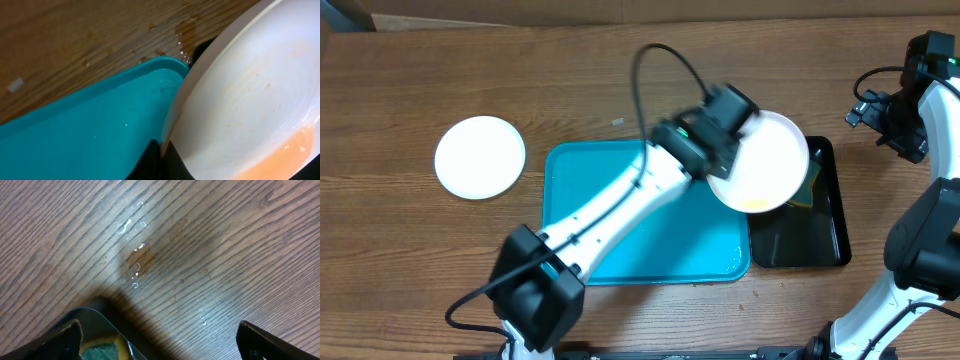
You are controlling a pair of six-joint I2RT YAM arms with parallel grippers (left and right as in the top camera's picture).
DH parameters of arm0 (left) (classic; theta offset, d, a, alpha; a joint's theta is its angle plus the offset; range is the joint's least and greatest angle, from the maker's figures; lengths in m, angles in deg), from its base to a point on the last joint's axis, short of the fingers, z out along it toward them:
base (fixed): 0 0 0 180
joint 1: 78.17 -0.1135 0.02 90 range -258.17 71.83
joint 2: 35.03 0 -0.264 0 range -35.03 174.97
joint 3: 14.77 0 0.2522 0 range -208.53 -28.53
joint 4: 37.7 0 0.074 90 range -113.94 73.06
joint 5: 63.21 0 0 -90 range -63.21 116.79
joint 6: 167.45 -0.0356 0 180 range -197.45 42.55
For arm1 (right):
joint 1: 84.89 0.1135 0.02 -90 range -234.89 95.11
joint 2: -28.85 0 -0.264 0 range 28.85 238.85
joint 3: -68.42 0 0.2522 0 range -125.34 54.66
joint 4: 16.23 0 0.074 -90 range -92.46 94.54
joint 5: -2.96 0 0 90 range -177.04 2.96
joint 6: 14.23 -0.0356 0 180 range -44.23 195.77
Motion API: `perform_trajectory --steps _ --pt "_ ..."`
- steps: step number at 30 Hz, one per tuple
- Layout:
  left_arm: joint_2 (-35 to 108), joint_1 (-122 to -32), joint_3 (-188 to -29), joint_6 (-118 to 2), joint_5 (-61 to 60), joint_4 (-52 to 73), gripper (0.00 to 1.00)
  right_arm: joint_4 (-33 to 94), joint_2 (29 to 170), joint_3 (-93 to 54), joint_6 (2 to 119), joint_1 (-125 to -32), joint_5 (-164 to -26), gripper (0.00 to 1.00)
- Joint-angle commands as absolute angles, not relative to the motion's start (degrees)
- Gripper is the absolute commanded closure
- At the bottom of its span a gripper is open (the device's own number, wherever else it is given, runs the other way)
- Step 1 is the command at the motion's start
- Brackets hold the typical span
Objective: Clean dirty plates on tray and stack at the side
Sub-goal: 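Lift the wiped white plate with the left gripper and swing it right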
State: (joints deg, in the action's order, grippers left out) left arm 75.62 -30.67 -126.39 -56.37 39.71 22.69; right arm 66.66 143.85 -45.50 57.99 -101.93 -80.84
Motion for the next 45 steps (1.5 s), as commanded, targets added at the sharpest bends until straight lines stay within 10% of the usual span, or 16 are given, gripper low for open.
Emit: perform_trajectory --steps 1,17,29,45 --pt "75.5 -25.6 -127.9 -56.6 54.4 21.5 0.96 66.5 142.8 -45.9 57.7 -101.8 -80.6 0.0" --pt "75.5 -7.8 -127.9 -80.4 96.7 7.0 0.96 66.5 142.8 -45.9 57.7 -101.8 -80.6 0.0" --pt "75.5 -6.6 -127.9 -77.7 99.1 4.4 0.96 66.5 142.8 -45.9 57.7 -101.8 -80.6 0.0" --pt "75.5 -19.4 -127.9 -53.6 52.4 18.5 0.96 66.5 142.8 -45.9 57.7 -101.8 -80.6 0.0"
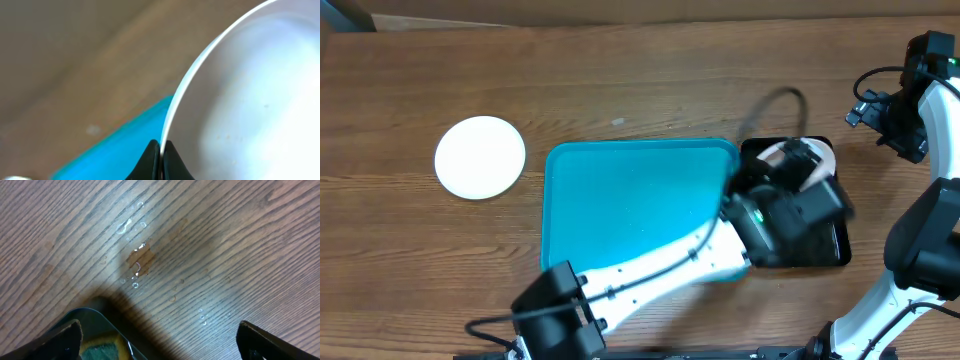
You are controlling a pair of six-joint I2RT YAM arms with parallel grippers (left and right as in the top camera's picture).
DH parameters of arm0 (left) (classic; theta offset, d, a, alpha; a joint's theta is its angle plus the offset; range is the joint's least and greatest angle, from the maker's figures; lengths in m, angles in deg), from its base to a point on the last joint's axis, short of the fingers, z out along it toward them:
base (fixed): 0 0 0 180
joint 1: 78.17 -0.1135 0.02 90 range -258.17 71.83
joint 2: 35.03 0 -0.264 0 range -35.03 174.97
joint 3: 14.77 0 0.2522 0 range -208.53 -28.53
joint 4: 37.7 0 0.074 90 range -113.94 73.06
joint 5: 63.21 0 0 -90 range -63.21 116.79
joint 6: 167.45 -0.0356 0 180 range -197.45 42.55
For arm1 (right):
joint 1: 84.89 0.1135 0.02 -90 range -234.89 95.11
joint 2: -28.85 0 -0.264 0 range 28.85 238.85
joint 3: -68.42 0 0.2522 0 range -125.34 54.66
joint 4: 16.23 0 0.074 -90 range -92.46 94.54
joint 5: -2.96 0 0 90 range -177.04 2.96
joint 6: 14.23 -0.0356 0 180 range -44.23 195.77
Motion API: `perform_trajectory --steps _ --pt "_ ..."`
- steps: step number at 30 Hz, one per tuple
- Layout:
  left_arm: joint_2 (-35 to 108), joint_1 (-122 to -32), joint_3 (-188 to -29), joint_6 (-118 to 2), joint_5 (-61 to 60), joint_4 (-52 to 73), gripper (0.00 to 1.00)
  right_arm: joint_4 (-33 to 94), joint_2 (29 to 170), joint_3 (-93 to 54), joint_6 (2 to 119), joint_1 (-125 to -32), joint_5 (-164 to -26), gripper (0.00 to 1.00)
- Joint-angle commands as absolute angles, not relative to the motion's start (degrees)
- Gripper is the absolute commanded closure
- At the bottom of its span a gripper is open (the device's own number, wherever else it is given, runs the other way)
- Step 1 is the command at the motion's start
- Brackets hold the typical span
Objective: Clean dirty plates on tray and stack at the side
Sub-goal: 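Lift the wiped white plate with the left gripper and swing it right, then carry the white plate left and set it on the plate stack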
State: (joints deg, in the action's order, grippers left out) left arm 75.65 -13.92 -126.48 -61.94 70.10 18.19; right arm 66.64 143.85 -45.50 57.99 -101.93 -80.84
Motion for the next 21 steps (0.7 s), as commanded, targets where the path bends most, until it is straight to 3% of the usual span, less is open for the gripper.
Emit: perform_trajectory --steps 1,11,21 --pt "75.5 -21.4 -127.9 -53.2 47.9 18.7 0.96 66.5 142.8 -45.9 57.7 -101.8 -80.6 0.0" --pt "75.5 -49.1 -127.9 -53.0 6.6 22.3 0.96 66.5 142.8 -45.9 57.7 -101.8 -80.6 0.0" --pt "75.5 -79.3 -127.9 -54.6 1.7 35.9 0.96 66.5 142.8 -45.9 57.7 -101.8 -80.6 0.0"
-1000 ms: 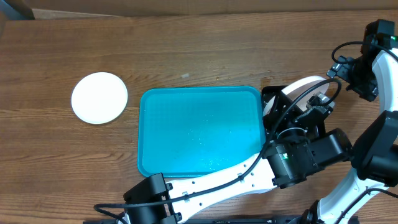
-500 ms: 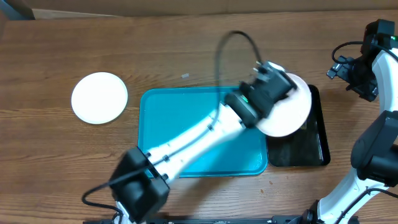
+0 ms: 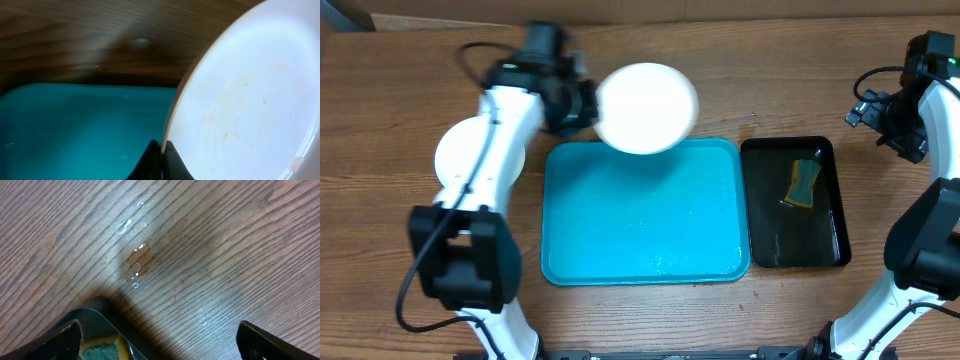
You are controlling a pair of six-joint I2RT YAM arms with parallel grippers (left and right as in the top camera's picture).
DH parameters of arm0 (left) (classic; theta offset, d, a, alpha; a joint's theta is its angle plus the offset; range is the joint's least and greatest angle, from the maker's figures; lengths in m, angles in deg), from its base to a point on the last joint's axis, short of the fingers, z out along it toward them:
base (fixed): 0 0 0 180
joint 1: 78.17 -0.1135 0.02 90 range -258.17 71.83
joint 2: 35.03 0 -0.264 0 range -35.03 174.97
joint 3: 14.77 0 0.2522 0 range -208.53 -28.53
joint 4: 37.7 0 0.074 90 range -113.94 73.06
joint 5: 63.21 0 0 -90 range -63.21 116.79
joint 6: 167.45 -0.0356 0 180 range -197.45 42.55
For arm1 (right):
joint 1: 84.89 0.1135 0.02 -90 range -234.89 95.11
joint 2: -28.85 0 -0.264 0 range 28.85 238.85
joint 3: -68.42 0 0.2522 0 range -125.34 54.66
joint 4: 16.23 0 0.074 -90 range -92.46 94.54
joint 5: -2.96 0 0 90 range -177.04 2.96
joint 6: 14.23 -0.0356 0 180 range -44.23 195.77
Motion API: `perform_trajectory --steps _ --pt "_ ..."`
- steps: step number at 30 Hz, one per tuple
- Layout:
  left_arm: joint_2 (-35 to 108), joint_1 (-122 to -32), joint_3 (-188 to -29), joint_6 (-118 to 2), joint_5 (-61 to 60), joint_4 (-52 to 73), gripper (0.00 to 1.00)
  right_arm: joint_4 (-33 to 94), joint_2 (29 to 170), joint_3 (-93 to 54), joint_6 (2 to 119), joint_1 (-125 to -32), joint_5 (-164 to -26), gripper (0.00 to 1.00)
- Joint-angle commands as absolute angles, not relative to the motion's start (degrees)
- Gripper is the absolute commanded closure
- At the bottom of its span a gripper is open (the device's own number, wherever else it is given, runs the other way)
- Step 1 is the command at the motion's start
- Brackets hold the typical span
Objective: Clean dirty plates on tray and stack at the side
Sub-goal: 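Carry the white plate left and set it on the plate stack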
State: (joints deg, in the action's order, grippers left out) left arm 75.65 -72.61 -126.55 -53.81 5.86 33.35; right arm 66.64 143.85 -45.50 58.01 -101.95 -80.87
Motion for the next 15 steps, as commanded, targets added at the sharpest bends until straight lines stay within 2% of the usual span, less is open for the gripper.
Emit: perform_trajectory --steps 1,8,15 --pt "75.5 -82.1 -127.8 -55.0 1.7 37.4 0.96 66.5 142.8 -45.9 57.7 -101.8 -80.6 0.0" --pt "75.5 -100.5 -127.6 -59.6 5.4 45.0 0.96 66.5 142.8 -45.9 57.7 -101.8 -80.6 0.0" --pt "75.5 -109.9 -124.3 -57.9 15.3 43.9 0.96 66.5 142.8 -45.9 57.7 -101.8 -80.6 0.0"
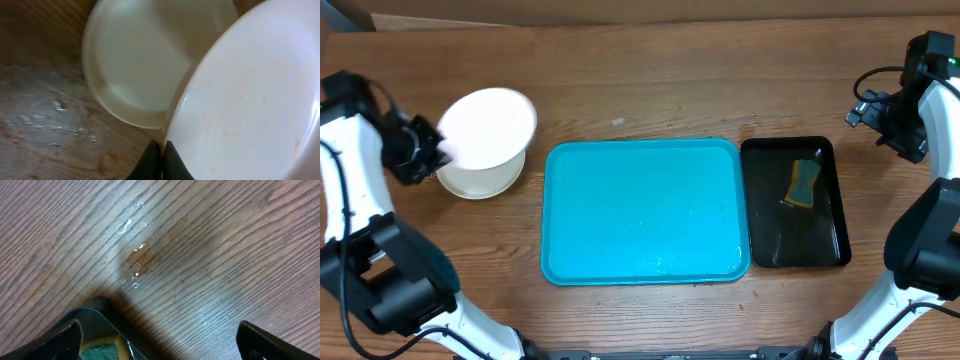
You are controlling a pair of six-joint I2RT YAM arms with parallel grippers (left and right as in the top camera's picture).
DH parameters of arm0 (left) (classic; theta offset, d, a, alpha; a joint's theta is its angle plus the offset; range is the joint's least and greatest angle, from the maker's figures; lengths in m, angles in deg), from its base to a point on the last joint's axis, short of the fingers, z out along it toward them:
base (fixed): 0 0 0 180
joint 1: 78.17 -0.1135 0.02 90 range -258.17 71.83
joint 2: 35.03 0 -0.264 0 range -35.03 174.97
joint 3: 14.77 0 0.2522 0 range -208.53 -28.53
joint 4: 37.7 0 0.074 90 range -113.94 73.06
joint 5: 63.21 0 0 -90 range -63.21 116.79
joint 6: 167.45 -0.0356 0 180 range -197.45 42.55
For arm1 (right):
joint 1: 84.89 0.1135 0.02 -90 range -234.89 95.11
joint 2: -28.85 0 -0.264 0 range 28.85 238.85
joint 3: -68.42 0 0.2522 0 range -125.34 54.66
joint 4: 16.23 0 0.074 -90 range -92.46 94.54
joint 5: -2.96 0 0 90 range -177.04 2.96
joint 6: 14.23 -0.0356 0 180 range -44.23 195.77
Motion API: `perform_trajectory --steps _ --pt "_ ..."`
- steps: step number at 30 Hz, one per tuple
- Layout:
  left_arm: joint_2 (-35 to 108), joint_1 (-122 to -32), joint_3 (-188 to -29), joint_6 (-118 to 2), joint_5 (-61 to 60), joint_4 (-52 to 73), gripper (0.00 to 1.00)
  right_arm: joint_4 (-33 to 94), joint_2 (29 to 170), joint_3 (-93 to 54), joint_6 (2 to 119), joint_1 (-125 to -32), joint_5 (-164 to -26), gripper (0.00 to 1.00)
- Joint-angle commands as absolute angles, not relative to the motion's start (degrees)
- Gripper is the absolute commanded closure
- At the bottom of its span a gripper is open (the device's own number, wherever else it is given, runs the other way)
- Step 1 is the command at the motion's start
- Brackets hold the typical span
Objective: Clean dirty plates on tray and stack at the side
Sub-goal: 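Carry the white plate left and set it on the plate stack, then release the plate and raise the left gripper away from the stack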
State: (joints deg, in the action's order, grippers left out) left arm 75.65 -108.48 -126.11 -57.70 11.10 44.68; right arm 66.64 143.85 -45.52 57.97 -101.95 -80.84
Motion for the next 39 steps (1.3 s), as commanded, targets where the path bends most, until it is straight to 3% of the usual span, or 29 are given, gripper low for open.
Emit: perform_trajectory --steps 1,14,16,18,19,22,25,27,39 --pt "75.5 -110.5 -123.4 -57.7 15.8 42.8 0.96 66.5 142.8 -45.9 57.7 -101.8 -80.6 0.0" --pt "75.5 -111.5 -113.3 -54.9 20.8 28.2 0.93 66.5 142.8 -45.9 57.7 -101.8 -80.6 0.0" --pt "75.5 -111.5 -113.2 -54.9 20.3 27.8 0.77 66.5 142.8 -45.9 57.7 -101.8 -80.6 0.0" --pt "75.5 -111.5 -113.3 -55.2 17.9 27.8 0.34 66.5 142.8 -45.9 57.7 -101.8 -80.6 0.0" --pt "75.5 -111.5 -113.3 -55.7 15.9 27.8 0.24 66.5 142.8 -45.9 57.7 -101.8 -80.6 0.0" --pt "75.5 -111.5 -113.3 -61.2 3.9 27.6 0.18 66.5 142.8 -45.9 57.7 -101.8 -80.6 0.0" --pt "75.5 -111.0 -113.3 -72.8 -16.1 27.9 0.13 66.5 142.8 -45.9 57.7 -101.8 -80.6 0.0" --pt "75.5 -110.0 -113.3 -76.4 -24.6 28.5 0.04 66.5 142.8 -45.9 57.7 -101.8 -80.6 0.0" --pt "75.5 -94.5 -113.3 -75.1 -15.3 25.9 0.0 66.5 142.8 -45.9 57.7 -101.8 -80.6 0.0"
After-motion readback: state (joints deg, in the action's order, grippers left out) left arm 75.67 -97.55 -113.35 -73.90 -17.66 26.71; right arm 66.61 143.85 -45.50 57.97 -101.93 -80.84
